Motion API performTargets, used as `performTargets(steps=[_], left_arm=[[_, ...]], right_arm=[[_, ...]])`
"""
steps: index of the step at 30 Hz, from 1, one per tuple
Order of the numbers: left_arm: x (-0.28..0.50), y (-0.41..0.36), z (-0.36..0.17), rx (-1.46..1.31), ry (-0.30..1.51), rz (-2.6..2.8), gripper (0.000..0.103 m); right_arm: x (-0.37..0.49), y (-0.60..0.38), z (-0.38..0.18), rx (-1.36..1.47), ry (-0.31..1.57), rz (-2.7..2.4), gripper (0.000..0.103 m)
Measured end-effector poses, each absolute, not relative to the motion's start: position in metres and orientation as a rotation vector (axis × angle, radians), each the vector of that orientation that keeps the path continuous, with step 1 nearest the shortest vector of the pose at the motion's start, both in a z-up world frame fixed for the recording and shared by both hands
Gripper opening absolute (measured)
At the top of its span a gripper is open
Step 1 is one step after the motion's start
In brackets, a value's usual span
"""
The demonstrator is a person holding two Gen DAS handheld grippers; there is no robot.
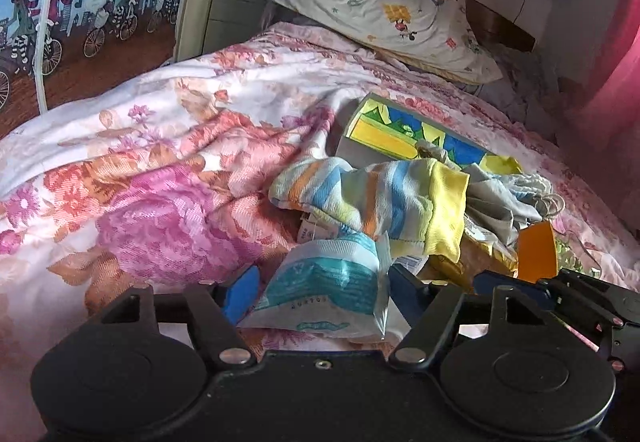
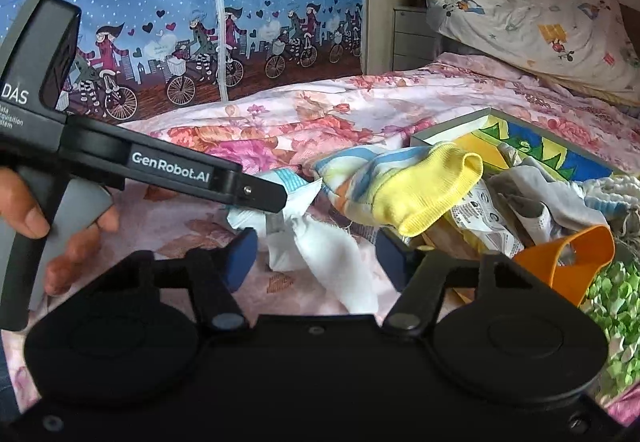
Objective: Organize soft objects
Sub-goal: 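Grasp the blue-white printed packet with the left gripper while the right gripper grasps a white tissue, then lift the packet and tissue with both grippers and carry them over the tray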
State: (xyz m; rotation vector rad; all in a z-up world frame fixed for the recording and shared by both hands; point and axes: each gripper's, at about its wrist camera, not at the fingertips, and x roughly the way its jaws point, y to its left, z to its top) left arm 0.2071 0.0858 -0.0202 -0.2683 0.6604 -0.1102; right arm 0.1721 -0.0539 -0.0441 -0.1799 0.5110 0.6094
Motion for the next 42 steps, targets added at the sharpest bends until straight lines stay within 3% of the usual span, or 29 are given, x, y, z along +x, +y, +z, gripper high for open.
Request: performTargets(steps=[13, 15, 17, 32, 42], left_arm=[[0.212, 0.083, -0.027, -0.275, 0.688, -0.093, 0.061], [0.212, 0.082, -0.028, -0.272, 0.696, -0.102, 0.05], [0.212, 0.081, -0.029, -0.268, 0.695, -0.097, 0.049], [0.21, 0.078, -0.027, -0.228, 0.661, -0.075, 0.027], [0.202, 0.074, -0.02, -0.231, 0.583, -0.097, 0.024]], right_arm=[[0.177, -0.04, -0.059, -0.2, 0.579, 0.613, 0.017], [0.177, -0.041, -0.059, -0.195, 0.583, 0.614, 0.012], [0.178, -0.041, -0.06, -0.192, 0.584, 0.611, 0.005], [0.177, -0.041, -0.061, -0.172, 0.582, 0.577, 0.0], [0.174, -0.045, -0.053, -0.153, 0.517, 0.526, 0.0]])
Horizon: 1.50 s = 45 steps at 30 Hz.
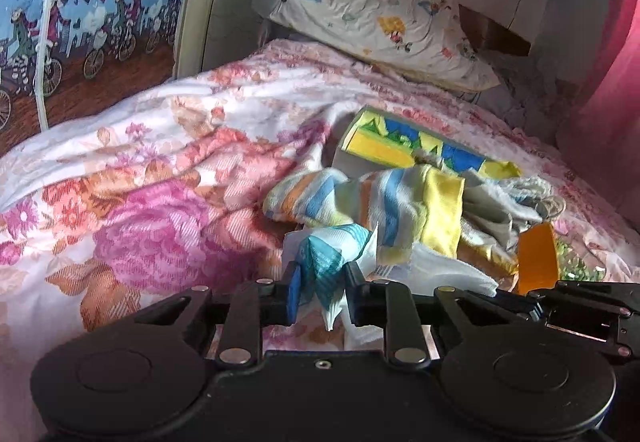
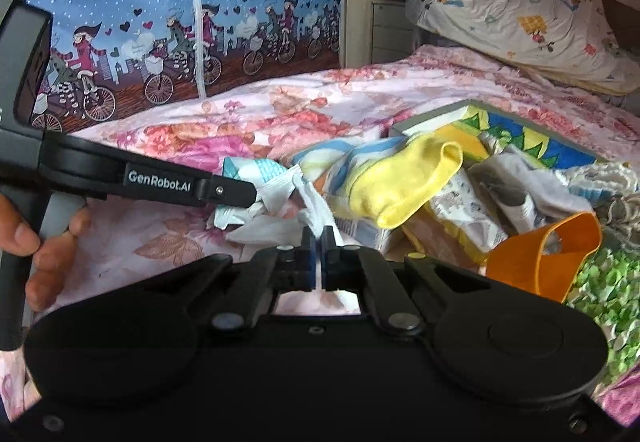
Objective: Organize soft objects
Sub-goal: 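Lift the packet and tissue with both grippers and carry them over the tray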
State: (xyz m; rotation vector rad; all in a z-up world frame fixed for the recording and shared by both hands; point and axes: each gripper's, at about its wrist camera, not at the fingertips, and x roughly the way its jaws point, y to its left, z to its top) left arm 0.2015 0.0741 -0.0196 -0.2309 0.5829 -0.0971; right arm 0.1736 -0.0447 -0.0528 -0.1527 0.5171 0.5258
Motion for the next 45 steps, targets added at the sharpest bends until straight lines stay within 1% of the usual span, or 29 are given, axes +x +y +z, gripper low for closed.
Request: performTargets(steps=[9, 25, 30, 37, 41, 45], left_arm=[[0.189, 0.081, -0.005, -0.285, 0.441, -0.074, 0.023], [0.195, 0.073, 0.017, -0.31, 0.348, -0.149, 0.024], [0.233, 0.075, 0.031, -0.326, 0.349, -0.173, 0.024], [0.317, 0.064, 0.05, -0.342, 0.394, -0.225, 0.024], [0.357, 0.042, 0.05, -0.297, 0.433, -0.253, 0.024], [0.392, 0.019, 0.039, -0.313, 0.507, -0.281, 0.024]], right_arm=[[0.17, -0.052, -0.035, -0.151, 0.457, 0.501, 0.0], [0.178, -0.07, 0.012, -0.121, 0.352, 0.482, 0.0], [0.202, -0.073, 0.041, -0.139, 0.338, 0.477, 0.0], [0.268, -0.076, 0.068, -0.251, 0.376, 0.409, 0.0], [0.311, -0.086, 0.076, -0.23, 0.416, 0.363, 0.0], [0.346, -0.102, 0.073, -0.177, 0.46, 0.319, 0.0]])
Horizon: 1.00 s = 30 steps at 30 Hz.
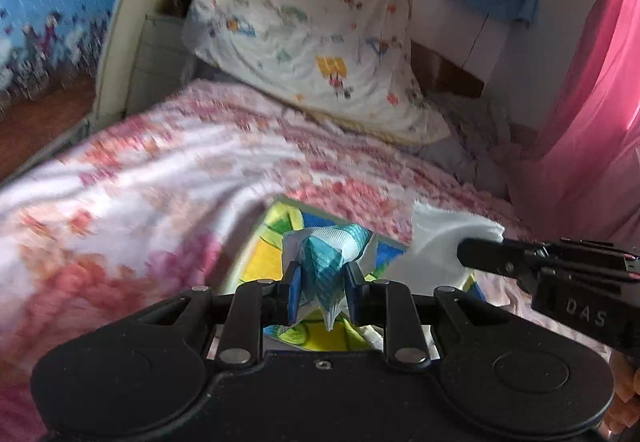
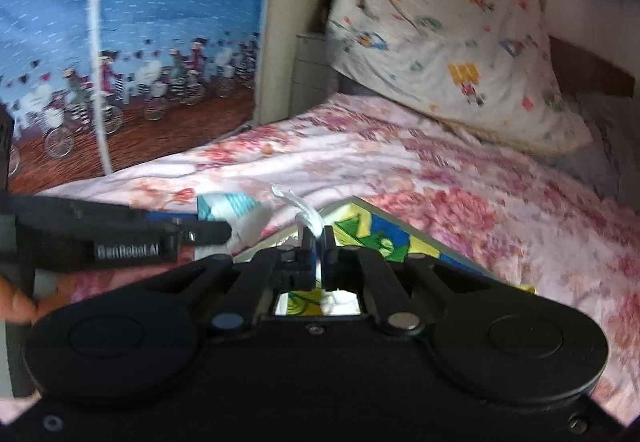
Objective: Organize soft objects
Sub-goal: 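Lift the packet and tissue with both grippers and carry them over the tray, then lower both items into the tray and open both grippers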
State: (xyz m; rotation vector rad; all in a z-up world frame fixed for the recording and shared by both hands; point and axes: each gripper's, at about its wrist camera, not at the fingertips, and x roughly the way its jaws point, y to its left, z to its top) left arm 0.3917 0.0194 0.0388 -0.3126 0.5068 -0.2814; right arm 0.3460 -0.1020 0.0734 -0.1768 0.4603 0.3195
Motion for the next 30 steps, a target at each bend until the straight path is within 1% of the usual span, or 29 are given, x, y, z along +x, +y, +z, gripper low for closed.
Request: performTargets(steps=[4, 8, 15, 25, 30], left_arm=[[0.42, 0.002, 0.024, -0.352, 0.581, -0.297, 0.024], [0.438, -0.01, 0.017, -0.361, 0.611, -0.289, 0.024], [0.453, -0.031, 0.0, -0.331, 0.675, -0.263, 0.024], [0.452, -0.058, 0.001, -0.259, 0.653, -0.272, 0.026], [0.452, -0.064, -0.001, -0.24, 0.657, -0.256, 0.03]], right_arm=[[0.37, -0.119, 0.061, -0.114, 0.505, 0.272, 0.0], [0.38, -0.139, 0.043, -0.069, 0.55, 0.234, 0.0], [0.366, -0.171, 0.012, -0.043, 0.596, 0.186, 0.0], [0.366, -0.198, -0.021, -0.019, 0.616, 0.161, 0.001], [0.36, -0.207, -0.024, -0.012, 0.606, 0.156, 0.002]])
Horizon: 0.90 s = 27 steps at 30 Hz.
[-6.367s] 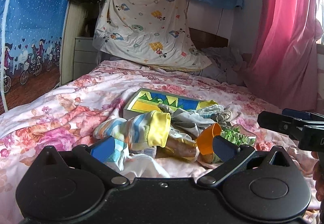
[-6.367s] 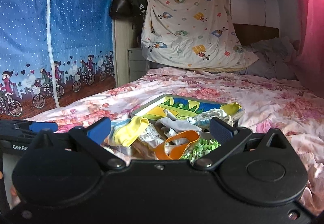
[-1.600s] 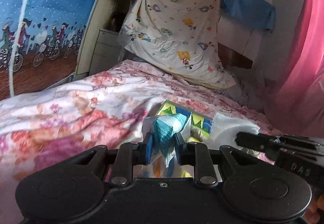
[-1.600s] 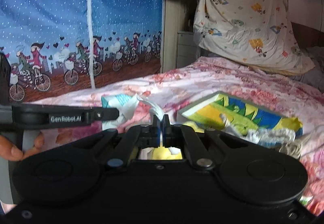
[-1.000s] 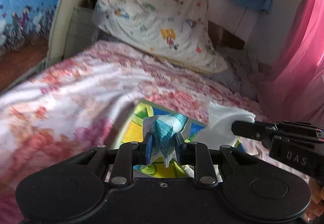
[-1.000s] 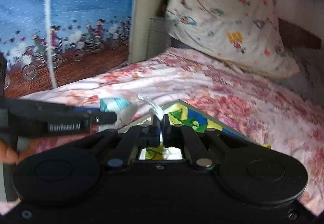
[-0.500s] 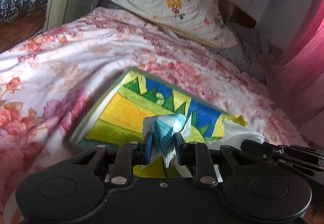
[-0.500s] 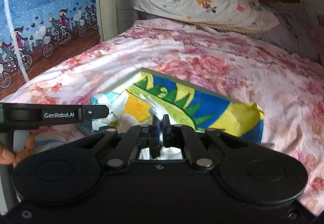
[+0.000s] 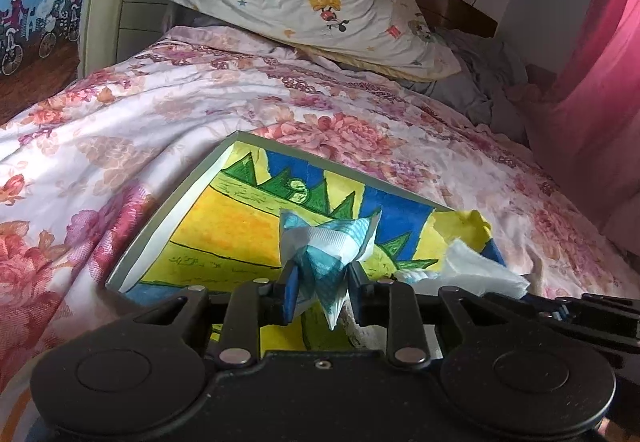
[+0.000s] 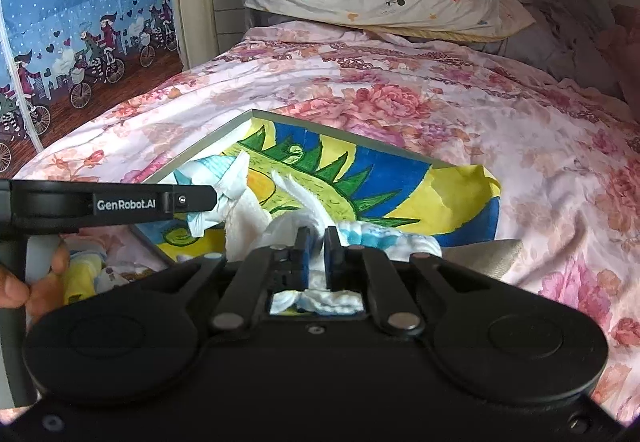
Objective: Organize soft objects
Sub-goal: 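Lower both items into the tray and open both grippers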
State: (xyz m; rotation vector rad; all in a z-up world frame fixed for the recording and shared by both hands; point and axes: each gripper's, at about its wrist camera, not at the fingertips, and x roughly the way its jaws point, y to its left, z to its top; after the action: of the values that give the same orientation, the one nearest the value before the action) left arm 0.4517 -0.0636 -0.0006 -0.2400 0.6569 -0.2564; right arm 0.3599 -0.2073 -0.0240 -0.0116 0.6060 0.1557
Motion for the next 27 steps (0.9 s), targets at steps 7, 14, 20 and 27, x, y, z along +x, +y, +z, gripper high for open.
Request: performTargets(steps=[7, 14, 20, 27], left_arm=[[0.453, -0.055, 0.0, -0.286, 0.663, -0.222, 0.046], [0.451, -0.045, -0.001, -0.326, 0.678, -0.198, 0.066], [0.448, -0.04, 0.004, -0.35, 0.675, -0.189, 0.074], [0.427, -0.037, 0.017, -0.365, 0.615, -0.203, 0.08]], right_arm=[[0.348, -0.214, -0.018, 0.003, 0.593, 0.148, 0.017], [0.342, -0.215, -0.014, 0.008, 0.578, 0.133, 0.034], [0.335, -0.216, -0.007, -0.001, 0.545, 0.128, 0.043], [0.321, -0.218, 0.003, 0.004, 0.505, 0.14, 0.052]])
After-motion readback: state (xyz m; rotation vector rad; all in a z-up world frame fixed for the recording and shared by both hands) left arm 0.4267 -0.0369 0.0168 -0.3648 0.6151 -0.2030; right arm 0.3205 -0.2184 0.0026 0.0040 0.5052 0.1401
